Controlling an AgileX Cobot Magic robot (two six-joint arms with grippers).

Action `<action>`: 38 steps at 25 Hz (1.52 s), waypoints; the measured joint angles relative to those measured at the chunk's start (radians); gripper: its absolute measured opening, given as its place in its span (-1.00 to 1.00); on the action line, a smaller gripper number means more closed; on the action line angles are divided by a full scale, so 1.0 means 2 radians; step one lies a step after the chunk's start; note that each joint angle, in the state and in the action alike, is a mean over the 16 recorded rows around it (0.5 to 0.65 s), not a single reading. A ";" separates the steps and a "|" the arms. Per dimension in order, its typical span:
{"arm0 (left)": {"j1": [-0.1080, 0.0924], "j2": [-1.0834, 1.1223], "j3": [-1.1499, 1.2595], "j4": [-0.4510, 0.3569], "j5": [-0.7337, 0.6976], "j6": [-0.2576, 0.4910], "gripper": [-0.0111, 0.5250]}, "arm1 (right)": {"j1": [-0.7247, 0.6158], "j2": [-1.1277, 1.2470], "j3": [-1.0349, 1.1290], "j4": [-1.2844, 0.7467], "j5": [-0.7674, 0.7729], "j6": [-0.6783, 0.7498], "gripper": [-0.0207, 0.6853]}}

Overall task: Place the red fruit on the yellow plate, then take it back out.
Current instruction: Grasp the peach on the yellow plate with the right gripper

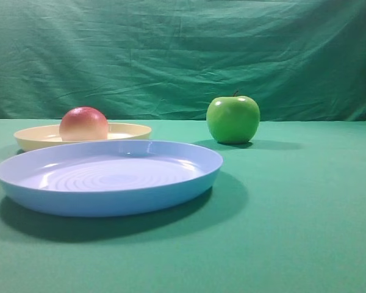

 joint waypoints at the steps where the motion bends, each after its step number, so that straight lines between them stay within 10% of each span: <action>1: 0.000 0.000 0.000 0.000 0.000 0.000 -0.96 | 0.008 0.020 -0.013 0.000 0.000 -0.006 -0.94; 18: 0.000 0.000 0.000 0.000 0.000 0.000 -0.96 | 0.100 0.418 -0.309 0.031 0.010 -0.062 -0.73; 38: 0.000 0.000 0.000 0.000 0.000 0.000 -0.96 | 0.131 0.654 -0.458 0.091 -0.086 -0.128 0.87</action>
